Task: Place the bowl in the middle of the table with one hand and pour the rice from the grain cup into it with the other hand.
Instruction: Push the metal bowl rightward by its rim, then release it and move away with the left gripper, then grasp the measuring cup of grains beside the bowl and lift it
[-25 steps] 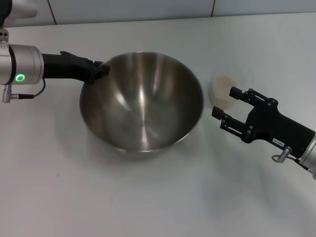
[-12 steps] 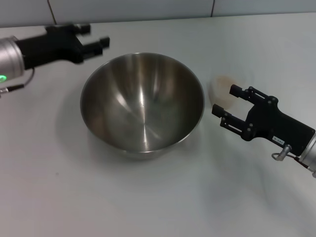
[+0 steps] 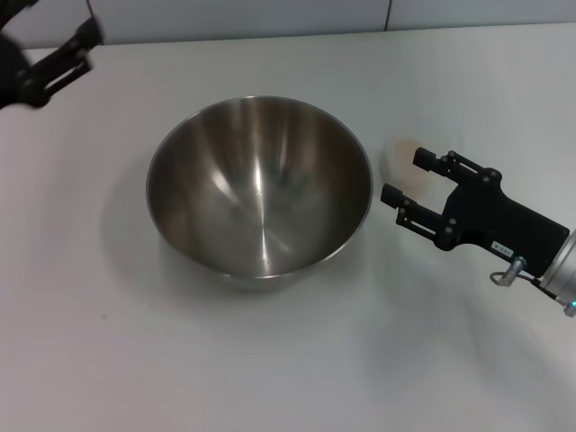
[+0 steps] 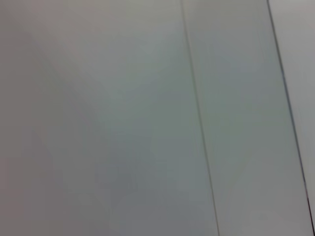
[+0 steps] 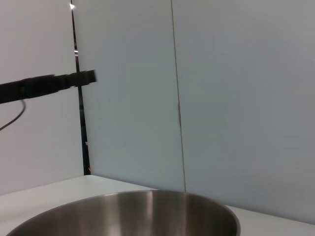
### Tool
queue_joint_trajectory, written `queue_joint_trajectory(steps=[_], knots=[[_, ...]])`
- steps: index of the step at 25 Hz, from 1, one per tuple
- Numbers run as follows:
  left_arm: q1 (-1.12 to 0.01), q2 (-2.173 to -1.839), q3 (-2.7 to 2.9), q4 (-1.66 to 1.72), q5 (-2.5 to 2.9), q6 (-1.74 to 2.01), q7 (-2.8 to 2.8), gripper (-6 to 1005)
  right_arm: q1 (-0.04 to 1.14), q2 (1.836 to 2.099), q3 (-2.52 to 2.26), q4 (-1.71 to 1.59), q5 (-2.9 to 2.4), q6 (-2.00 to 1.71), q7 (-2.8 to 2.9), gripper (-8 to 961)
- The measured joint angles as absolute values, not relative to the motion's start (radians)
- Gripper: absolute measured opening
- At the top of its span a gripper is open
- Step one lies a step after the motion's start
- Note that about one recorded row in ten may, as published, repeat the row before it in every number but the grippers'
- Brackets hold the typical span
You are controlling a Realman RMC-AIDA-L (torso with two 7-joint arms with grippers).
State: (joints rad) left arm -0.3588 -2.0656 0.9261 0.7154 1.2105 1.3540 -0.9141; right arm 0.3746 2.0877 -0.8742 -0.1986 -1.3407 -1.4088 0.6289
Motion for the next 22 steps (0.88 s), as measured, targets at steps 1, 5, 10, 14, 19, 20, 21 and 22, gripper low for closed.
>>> queue_joint_trajectory(steps=[1, 5, 10, 14, 19, 20, 21, 22], knots=[[-0.334, -2.058, 0.925, 0.708, 1.197, 1.369, -0.92, 840, 0.38, 2.088, -0.874, -0.198, -1.341, -1.408, 0.629, 703], [-0.28, -1.981, 0.926, 0.706, 1.267, 1.43, -1.069, 840, 0.383, 2.088, -0.874, -0.198, -1.341, -1.407, 0.629, 704], [-0.273, -1.886, 0.911, 0.701, 1.457, 1.689, -1.186, 839, 0.389, 2.088, -0.874, -0.201, -1.341, -1.406, 0.629, 703], [-0.269, -1.871, 0.847, 0.728, 1.59, 1.851, -1.19, 839, 0.391, 2.088, -0.863, -0.2, -1.341, -1.405, 0.629, 704], [-0.269, -1.898, 0.772, 0.725, 1.689, 1.87, -1.144, 839, 0.386, 2.087, -0.796, -0.186, -1.341, -1.394, 0.617, 703], [-0.269, -1.906, 0.769, 0.724, 1.704, 1.868, -1.125, 839, 0.385, 2.087, -0.788, -0.178, -1.341, -1.393, 0.608, 703], [-0.269, -1.917, 0.767, 0.724, 1.722, 1.868, -1.101, 838, 0.384, 2.087, -0.764, -0.153, -1.341, -1.391, 0.583, 703], [-0.269, -1.917, 0.767, 0.724, 1.722, 1.868, -1.101, 838, 0.384, 2.087, -0.764, -0.153, -1.341, -1.391, 0.583, 703]])
